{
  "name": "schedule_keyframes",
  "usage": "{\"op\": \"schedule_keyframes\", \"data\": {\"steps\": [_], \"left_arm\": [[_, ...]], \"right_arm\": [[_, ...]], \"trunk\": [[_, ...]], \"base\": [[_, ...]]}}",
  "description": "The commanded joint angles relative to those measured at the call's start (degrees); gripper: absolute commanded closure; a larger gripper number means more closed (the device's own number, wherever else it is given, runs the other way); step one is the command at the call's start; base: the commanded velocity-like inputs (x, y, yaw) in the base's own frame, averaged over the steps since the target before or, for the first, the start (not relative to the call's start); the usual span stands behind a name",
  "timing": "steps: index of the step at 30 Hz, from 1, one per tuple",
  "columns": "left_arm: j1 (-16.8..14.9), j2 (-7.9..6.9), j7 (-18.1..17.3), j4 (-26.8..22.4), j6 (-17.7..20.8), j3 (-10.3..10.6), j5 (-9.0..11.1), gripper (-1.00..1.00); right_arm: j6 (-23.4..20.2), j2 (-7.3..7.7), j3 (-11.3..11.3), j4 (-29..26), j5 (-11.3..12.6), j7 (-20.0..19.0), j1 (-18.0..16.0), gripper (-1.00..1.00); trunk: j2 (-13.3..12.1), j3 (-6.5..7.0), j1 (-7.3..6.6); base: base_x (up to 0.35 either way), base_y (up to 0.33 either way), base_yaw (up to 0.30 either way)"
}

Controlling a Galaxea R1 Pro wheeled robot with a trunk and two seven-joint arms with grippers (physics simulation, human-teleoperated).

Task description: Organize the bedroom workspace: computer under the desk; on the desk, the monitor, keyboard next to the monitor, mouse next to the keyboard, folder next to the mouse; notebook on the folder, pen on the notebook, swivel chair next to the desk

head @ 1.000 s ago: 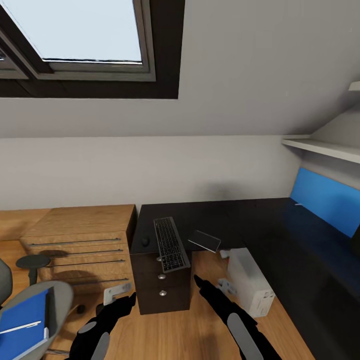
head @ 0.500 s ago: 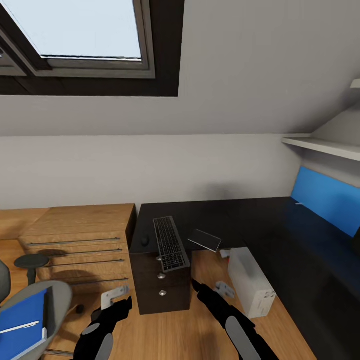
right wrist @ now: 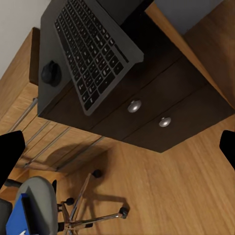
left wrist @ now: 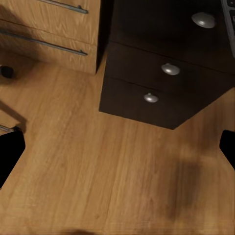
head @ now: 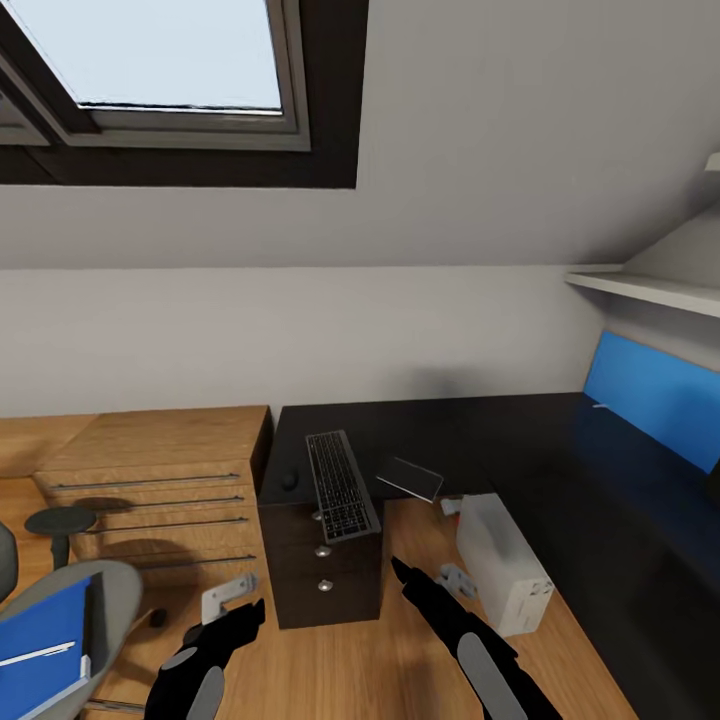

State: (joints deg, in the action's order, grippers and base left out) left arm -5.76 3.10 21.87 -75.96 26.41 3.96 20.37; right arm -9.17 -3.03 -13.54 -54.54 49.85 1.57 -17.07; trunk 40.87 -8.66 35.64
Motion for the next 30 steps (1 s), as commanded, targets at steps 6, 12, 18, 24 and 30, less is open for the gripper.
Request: {"op": "schedule_keyframes", "data": {"steps": [6, 12, 18, 24, 30], "left_arm": [[0.0, 0.04, 0.5, -0.3, 0.8, -0.7, 0.8, -1.00], [0.0, 0.15, 0.5, -0.4, 0.8, -1.0, 0.7, -1.00], [0.0, 0.24, 0.5, -0.3, 0.8, -1.0, 0.8, -1.00], [0.0, 0.24, 0.5, -0.3, 0.8, -0.9, 0.8, -1.00], [0.0, 0.24, 0.6, -0.3, 0.8, -0.9, 0.8, -1.00]], "right_arm": [[0.0, -0.22, -0.1, -0.1, 0.5, 0.1, 0.0, -1.00], [0.1, -0.19, -0.1, 0.0, 0.4, 0.0, 0.0, -1.00], [0.1, 0.02, 0.1, -0.1, 0.3, -0.1, 0.0, -1.00], [0.3, 0.11, 0.1, -0.3, 0.3, -0.2, 0.0, -1.00], [0.2, 0.18, 0.1, -0.3, 0.2, -0.2, 0.0, -1.00]], "trunk": [[2.5, -1.18, 1.34], [4.9, -2.26, 2.66], [7.3, -3.33, 3.98], [9.7, -4.41, 5.29], [12.1, -5.49, 6.61]], "base": [[0.000, 0.000, 0.000], [0.000, 0.000, 0.057], [0.000, 0.000, 0.167], [0.000, 0.000, 0.006], [0.000, 0.000, 0.000]]}}
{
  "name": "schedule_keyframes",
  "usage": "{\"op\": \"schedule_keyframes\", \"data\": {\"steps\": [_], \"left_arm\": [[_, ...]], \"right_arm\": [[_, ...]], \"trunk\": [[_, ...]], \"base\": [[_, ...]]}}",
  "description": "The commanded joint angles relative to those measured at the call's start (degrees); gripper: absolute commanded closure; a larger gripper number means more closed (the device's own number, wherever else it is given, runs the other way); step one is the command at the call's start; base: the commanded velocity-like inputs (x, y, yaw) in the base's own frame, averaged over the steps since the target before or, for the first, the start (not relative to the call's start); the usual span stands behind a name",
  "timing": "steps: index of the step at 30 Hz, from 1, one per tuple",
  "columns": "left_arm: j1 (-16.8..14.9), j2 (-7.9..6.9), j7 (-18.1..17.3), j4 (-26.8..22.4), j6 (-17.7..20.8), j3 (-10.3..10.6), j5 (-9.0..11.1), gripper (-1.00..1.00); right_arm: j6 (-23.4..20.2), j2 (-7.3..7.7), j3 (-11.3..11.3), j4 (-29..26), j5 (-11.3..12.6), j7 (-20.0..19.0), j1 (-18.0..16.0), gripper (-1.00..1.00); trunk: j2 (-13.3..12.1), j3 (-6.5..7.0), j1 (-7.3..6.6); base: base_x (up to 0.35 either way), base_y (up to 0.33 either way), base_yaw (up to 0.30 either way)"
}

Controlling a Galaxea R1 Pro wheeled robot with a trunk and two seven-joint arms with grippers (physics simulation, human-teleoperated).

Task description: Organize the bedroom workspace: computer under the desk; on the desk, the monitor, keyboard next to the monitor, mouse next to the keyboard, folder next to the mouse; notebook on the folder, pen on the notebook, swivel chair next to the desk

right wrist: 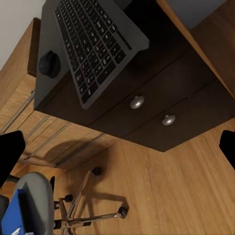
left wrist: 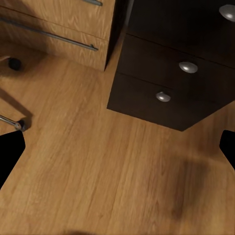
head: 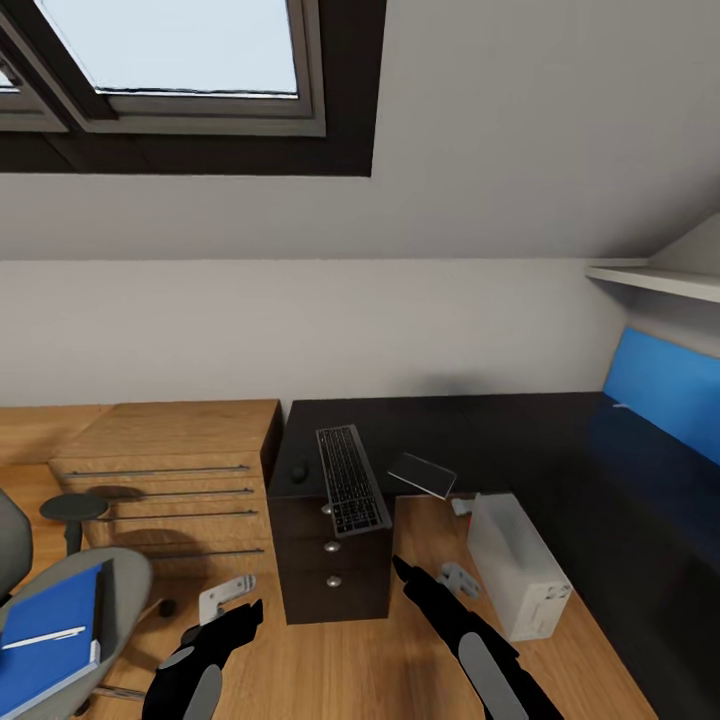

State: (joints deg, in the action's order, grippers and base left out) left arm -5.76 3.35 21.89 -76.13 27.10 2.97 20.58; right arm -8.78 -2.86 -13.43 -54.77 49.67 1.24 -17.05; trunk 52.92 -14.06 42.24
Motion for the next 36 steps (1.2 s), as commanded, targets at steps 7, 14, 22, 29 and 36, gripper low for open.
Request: {"op": "schedule_keyframes", "data": {"steps": [7, 14, 22, 29, 36], "left_arm": [[0.0, -0.04, 0.6, 0.1, 0.0, -0.1, 0.6, -1.00], [0.0, 0.00, 0.7, 0.1, -0.2, -0.1, 0.6, -1.00], [0.0, 0.10, 2.2, 0.0, -0.4, 0.0, 0.6, -1.00], [0.0, 0.16, 2.6, -1.0, -0.4, -0.1, 0.7, -1.00], [0.0, 0.24, 2.6, -1.1, -0.4, 0.0, 0.6, -1.00]], "right_arm": [[-0.1, -0.01, -0.4, -0.2, 0.2, 0.2, 0.0, -1.00], [0.0, 0.12, -0.3, -0.1, -0.1, 0.1, 0.0, -1.00], [0.8, 1.36, -0.3, -0.3, -0.1, 0.1, -0.1, -1.00], [1.5, 1.56, -0.4, -4.1, 0.1, -1.2, -0.1, -1.00], [1.4, 1.47, -0.4, -5.1, 0.5, -1.4, 0.0, -1.00]], "trunk": [[2.9, -1.34, 1.55], [5.7, -2.60, 3.09], [8.9, -4.04, 4.85], [11.7, -5.29, 6.38], [14.5, -6.55, 7.92]], "base": [[0.000, 0.000, 0.000], [0.000, 0.000, 0.000], [0.000, 0.000, 0.000], [0.000, 0.000, 0.000], [0.000, 0.000, 0.000]]}}
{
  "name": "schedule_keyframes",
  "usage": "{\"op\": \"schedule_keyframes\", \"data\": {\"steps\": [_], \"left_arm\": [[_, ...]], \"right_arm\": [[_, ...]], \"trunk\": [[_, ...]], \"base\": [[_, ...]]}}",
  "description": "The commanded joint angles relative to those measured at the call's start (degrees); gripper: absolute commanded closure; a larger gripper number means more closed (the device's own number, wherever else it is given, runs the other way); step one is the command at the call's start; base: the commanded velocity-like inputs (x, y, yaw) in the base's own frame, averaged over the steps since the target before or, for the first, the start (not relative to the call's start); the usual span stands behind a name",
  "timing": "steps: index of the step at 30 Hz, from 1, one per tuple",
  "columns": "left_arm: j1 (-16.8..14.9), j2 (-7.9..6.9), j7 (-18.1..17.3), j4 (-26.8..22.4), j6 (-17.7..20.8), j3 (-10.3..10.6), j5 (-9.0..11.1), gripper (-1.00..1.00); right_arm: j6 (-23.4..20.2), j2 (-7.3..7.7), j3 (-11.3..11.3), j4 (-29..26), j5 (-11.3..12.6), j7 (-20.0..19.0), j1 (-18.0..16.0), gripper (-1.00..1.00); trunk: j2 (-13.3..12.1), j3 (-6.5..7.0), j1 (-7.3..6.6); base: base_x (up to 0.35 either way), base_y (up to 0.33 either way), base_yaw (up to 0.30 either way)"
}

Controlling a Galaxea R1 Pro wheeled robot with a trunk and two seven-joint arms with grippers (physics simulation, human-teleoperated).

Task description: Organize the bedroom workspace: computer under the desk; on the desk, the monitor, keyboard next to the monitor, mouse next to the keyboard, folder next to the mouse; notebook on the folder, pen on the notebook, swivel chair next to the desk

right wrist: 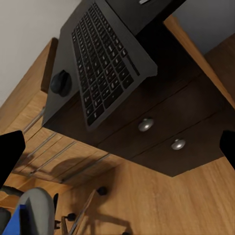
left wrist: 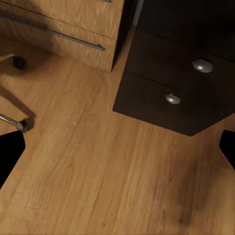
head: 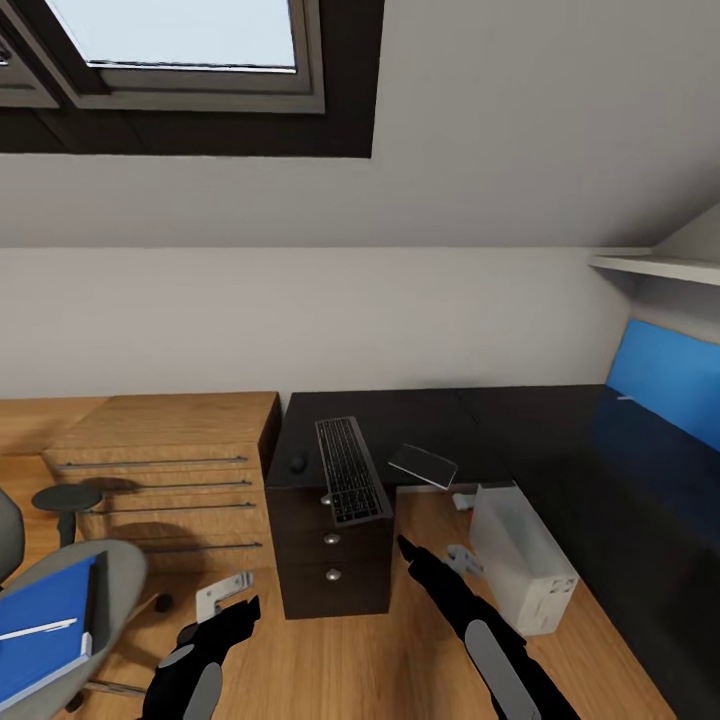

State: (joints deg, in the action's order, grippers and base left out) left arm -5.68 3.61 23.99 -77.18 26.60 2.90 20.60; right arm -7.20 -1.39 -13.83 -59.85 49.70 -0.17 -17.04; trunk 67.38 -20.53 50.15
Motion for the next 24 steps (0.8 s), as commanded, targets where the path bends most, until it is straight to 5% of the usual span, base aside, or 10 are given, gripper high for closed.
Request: {"op": "schedule_keyframes", "data": {"steps": [1, 20, 24], "left_arm": [[0.0, -0.01, 0.5, -0.1, 0.1, 0.1, 0.6, -1.00], [3.9, 1.36, 0.9, -4.8, 0.1, 1.4, 0.4, -1.00], [4.4, 1.40, 0.9, -5.4, 0.2, 1.7, 0.4, -1.00]], "right_arm": [[-0.2, -0.04, 0.0, -0.1, 0.5, 0.0, 0.0, -1.00], [-0.6, 0.51, 0.3, 0.1, 5.6, -0.2, 0.1, -1.00], [-0.7, 1.03, 0.3, 1.1, 6.2, -8.4, 0.2, -1.00]], "trunk": [[0.5, -0.25, 0.23], [8.1, -3.66, 4.40], [9.7, -4.38, 5.28]], "base": [[0.000, 0.000, 0.000], [0.000, 0.000, 0.000], [0.000, 0.000, 0.000]]}}
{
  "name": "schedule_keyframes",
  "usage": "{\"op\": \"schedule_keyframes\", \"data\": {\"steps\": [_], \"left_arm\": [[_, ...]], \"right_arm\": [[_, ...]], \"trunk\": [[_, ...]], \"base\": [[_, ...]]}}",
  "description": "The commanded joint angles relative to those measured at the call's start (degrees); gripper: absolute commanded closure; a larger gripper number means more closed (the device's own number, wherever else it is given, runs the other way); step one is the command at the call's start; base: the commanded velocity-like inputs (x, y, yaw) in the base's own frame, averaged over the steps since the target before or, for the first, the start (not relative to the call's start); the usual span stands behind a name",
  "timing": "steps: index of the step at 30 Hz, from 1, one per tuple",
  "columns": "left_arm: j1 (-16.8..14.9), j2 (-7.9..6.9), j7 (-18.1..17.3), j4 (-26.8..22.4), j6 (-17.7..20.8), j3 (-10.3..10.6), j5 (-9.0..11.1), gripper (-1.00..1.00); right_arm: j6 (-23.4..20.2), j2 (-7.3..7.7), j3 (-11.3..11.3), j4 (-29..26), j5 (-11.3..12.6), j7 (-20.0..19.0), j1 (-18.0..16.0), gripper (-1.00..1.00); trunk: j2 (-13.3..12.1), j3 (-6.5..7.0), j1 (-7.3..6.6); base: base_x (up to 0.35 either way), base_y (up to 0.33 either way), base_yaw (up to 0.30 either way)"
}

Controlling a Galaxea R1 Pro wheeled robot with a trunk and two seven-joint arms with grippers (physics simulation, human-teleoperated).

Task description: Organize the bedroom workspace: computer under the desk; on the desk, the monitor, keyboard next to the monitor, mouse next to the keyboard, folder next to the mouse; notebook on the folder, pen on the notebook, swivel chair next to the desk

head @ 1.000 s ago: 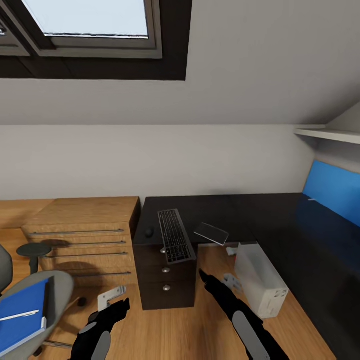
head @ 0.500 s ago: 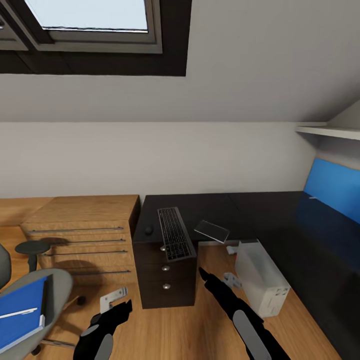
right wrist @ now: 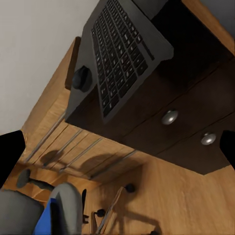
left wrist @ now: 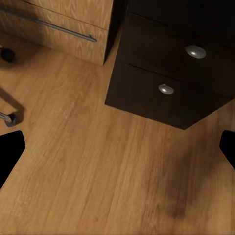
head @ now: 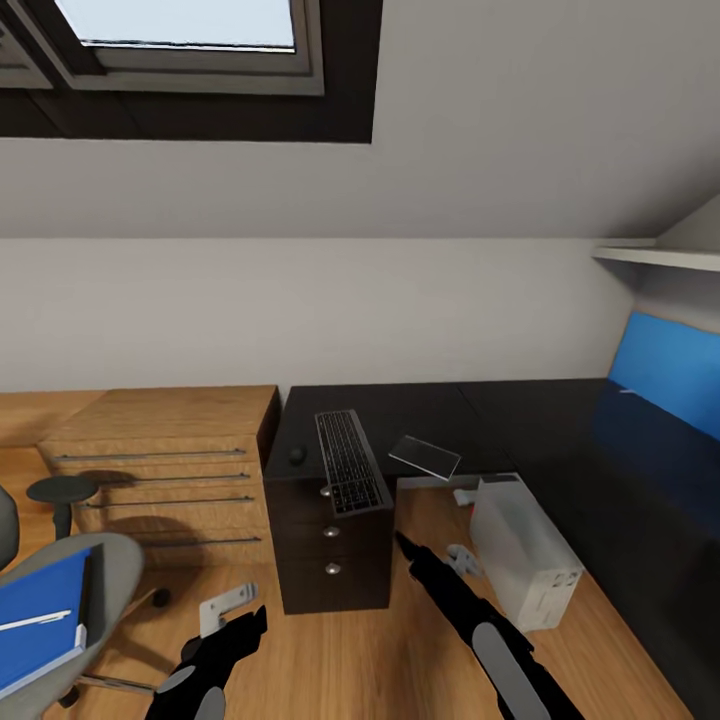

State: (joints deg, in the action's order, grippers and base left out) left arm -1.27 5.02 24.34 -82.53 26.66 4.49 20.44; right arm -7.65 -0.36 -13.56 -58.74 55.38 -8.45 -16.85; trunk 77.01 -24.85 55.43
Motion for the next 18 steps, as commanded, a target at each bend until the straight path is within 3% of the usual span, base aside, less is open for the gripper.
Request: {"op": "schedule_keyframes", "data": {"steps": [1, 6, 12, 15, 16, 17, 18], "left_arm": [[0.0, -0.01, 0.5, -0.1, 0.2, 0.1, 0.6, -1.00], [0.0, -0.01, 0.5, -0.2, 0.2, 0.1, 0.6, -1.00], [0.0, -0.01, 0.5, -0.2, 0.3, 0.1, 0.7, -1.00], [0.0, -0.01, 0.5, -0.2, 0.3, 0.1, 0.7, -1.00], [0.0, -0.01, 0.5, -0.2, 0.3, 0.1, 0.7, -1.00], [0.0, -0.01, 0.5, -0.1, 0.3, 0.1, 0.7, -1.00], [0.0, -0.01, 0.5, -0.1, 0.3, 0.1, 0.7, -1.00]], "right_arm": [[-0.1, 0.29, 0.1, 1.8, 1.0, -6.8, 0.0, -1.00], [-0.1, 0.50, 0.3, 3.0, 1.2, -11.1, 0.0, -1.00], [0.1, -0.60, 3.4, 5.8, 1.9, -10.8, 0.0, -1.00], [0.1, -1.64, 5.1, 6.0, 4.1, -8.9, 0.0, -1.00], [0.1, -2.03, 6.1, 6.1, 6.0, -7.8, 0.0, -1.00], [0.0, -2.42, 7.3, 6.2, 10.5, -6.0, 0.0, -1.00], [0.0, -2.46, 7.5, 6.2, 11.6, -5.7, 0.0, -1.00]], "trunk": [[0.5, -0.25, 0.23], [2.5, -1.15, 1.33], [4.9, -2.22, 2.64], [6.1, -2.76, 3.30], [6.5, -2.94, 3.52], [6.9, -3.12, 3.74], [7.3, -3.30, 3.96]], "base": [[0.000, 0.000, 0.000], [0.000, 0.000, 0.000], [0.000, 0.000, 0.000], [0.000, 0.000, 0.000], [0.000, 0.000, 0.000], [0.000, 0.000, 0.000], [0.000, 0.000, 0.000]]}}
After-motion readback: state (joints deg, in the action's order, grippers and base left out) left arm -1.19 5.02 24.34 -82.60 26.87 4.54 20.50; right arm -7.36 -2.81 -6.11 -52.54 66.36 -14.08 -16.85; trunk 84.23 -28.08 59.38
